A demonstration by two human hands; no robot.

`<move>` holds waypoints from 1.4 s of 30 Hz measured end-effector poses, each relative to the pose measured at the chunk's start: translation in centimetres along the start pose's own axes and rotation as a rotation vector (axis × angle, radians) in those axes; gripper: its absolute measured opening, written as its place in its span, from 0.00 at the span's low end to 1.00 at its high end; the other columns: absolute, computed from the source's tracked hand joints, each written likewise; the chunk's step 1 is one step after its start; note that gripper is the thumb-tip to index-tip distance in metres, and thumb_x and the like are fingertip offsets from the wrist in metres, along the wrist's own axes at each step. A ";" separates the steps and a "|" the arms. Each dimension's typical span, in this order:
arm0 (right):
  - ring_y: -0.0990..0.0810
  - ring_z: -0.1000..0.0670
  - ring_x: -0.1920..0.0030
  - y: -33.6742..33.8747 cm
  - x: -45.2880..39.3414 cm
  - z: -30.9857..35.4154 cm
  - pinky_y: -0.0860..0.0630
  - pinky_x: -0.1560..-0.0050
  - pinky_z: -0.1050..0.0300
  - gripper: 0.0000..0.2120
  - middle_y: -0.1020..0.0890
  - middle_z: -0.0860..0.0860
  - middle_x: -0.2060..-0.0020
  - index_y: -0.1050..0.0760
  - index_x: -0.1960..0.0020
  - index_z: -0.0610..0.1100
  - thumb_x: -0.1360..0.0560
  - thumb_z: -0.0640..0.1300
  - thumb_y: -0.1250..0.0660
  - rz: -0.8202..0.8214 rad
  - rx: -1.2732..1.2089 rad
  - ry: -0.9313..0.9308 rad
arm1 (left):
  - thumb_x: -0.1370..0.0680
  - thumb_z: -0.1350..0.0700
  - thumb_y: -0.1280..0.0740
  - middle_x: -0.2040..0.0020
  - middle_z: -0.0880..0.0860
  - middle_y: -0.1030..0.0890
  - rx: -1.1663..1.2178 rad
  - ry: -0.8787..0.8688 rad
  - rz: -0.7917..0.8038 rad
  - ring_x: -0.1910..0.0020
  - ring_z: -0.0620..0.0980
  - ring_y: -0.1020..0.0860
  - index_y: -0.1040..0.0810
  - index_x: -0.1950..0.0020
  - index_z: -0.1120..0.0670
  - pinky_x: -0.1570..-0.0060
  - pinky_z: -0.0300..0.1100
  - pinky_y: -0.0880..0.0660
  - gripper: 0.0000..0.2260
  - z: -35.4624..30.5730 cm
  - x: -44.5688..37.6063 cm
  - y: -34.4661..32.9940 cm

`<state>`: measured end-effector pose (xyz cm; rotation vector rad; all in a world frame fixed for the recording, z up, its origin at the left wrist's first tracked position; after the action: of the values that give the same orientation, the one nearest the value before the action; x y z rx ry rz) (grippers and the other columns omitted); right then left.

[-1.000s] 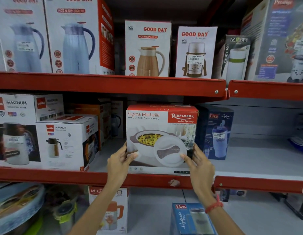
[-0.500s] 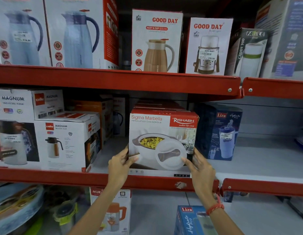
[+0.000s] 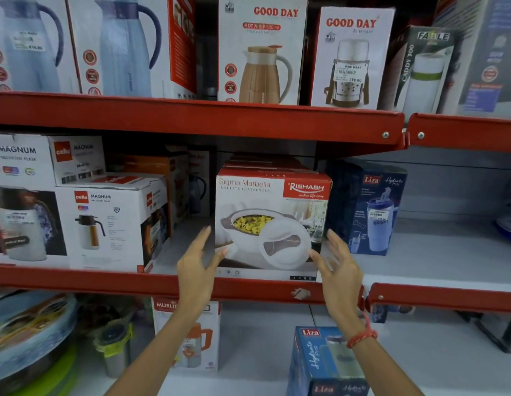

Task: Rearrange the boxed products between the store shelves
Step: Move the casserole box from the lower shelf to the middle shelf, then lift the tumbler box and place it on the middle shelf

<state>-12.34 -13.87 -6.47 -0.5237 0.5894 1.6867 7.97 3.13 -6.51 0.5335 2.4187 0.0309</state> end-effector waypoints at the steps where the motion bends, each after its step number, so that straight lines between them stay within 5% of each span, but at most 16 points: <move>1: 0.25 0.53 0.36 0.4 0.4 0.5 0.28 0.37 0.59 0.27 0.23 0.50 0.35 0.30 0.31 0.49 0.28 0.50 0.29 -0.018 0.000 0.027 | 0.27 0.52 0.30 0.31 0.47 0.28 0.021 -0.031 -0.039 0.32 0.49 0.29 0.30 0.31 0.52 0.31 0.52 0.31 0.25 -0.7 0.6 0.1; 4: 0.23 0.56 0.40 1.5 1.7 1.3 0.27 0.41 0.66 0.21 0.21 0.52 0.38 0.26 0.35 0.49 0.27 0.51 0.30 -0.030 -0.035 0.075 | 0.25 0.55 0.31 0.35 0.49 0.24 0.062 -0.138 -0.072 0.35 0.47 0.26 0.26 0.34 0.53 0.34 0.51 0.28 0.19 -2.3 2.7 -0.3; 8: 0.22 0.51 0.40 3.6 4.2 0.4 0.24 0.39 0.55 0.18 0.20 0.49 0.42 0.24 0.38 0.45 0.26 0.48 0.31 0.043 0.016 0.117 | 0.25 0.56 0.31 0.39 0.51 0.21 0.055 -0.150 0.015 0.38 0.47 0.24 0.24 0.38 0.55 0.37 0.50 0.25 0.16 -2.3 6.3 -2.4; 11: 0.23 0.51 0.40 5.4 6.3 -2.1 0.24 0.38 0.50 0.19 0.21 0.51 0.42 0.24 0.38 0.46 0.27 0.50 0.31 0.110 0.076 0.053 | 0.27 0.56 0.30 0.41 0.51 0.20 0.111 -0.048 0.107 0.40 0.45 0.23 0.23 0.39 0.55 0.39 0.44 0.25 0.16 -1.3 9.6 -4.5; 16: 0.24 0.55 0.39 8.7 10.4 -7.0 0.25 0.37 0.55 0.22 0.23 0.53 0.40 0.26 0.37 0.49 0.29 0.55 0.32 0.228 0.107 -0.079 | 0.30 0.48 0.30 0.39 0.49 0.24 0.087 0.157 0.328 0.40 0.43 0.25 0.25 0.37 0.52 0.40 0.40 0.26 0.23 1.5 15.2 -8.0; 21: 0.27 0.52 0.35 10.5 14.2 -12.2 0.25 0.38 0.54 0.39 0.28 0.50 0.33 0.36 0.29 0.49 0.36 0.56 0.25 0.429 0.057 -0.323 | 0.33 0.56 0.24 0.30 0.52 0.32 0.059 0.454 0.525 0.33 0.51 0.31 0.38 0.28 0.54 0.43 0.44 0.27 0.38 4.9 20.9 -11.1; 23: 0.25 0.49 0.37 10.4 15.4 -13.9 0.22 0.43 0.58 0.46 0.27 0.49 0.35 0.41 0.27 0.48 0.38 0.49 0.21 0.524 0.009 -0.464 | 0.33 0.60 0.23 0.26 0.56 0.37 0.038 0.590 0.608 0.29 0.56 0.34 0.44 0.25 0.56 0.40 0.49 0.28 0.43 6.1 22.7 -12.1; 26: 0.22 0.46 0.41 10.1 16.8 -15.7 0.23 0.57 0.72 0.42 0.22 0.48 0.44 0.40 0.27 0.42 0.35 0.33 0.23 0.618 0.003 -0.616 | 0.30 0.63 0.26 0.25 0.61 0.38 -0.019 0.745 0.700 0.29 0.62 0.34 0.47 0.25 0.59 0.35 0.53 0.30 0.41 7.5 24.5 -13.3; 30: 0.24 0.48 0.43 10.0 17.7 -17.1 0.27 0.59 0.79 0.35 0.22 0.45 0.40 0.41 0.27 0.42 0.29 0.36 0.28 0.708 0.115 -0.622 | 0.25 0.55 0.31 0.35 0.61 0.23 -0.185 0.663 0.773 0.39 0.58 0.22 0.28 0.34 0.60 0.40 0.51 0.25 0.21 7.8 25.0 -14.1; 35: 0.25 0.45 0.36 10.6 17.1 -16.2 0.26 0.46 0.69 0.29 0.24 0.47 0.36 0.42 0.26 0.44 0.23 0.42 0.35 0.675 0.137 -0.579 | 0.23 0.51 0.36 0.46 0.62 0.17 -0.273 0.572 0.703 0.54 0.55 0.21 0.22 0.42 0.61 0.57 0.44 0.27 0.16 6.2 24.5 -13.8; 42: 0.22 0.57 0.44 13.3 16.5 -12.8 0.25 0.57 0.76 0.24 0.23 0.53 0.39 0.34 0.29 0.49 0.25 0.44 0.34 0.527 0.010 -0.525 | 0.23 0.50 0.39 0.32 0.52 0.26 -0.143 0.456 0.611 0.40 0.50 0.24 0.28 0.33 0.52 0.47 0.50 0.19 0.18 1.5 24.8 -12.3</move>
<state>-28.10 -11.72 -25.36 0.1108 0.3615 2.2087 -13.14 1.20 -24.45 1.2894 2.5476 0.6411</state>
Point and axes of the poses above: each hand's wrist, its own x-axis away from the middle knuckle, its own y-axis out of the back of the hand, z = x × y, the point moved 3 cm from there along -x, towards the middle knuckle
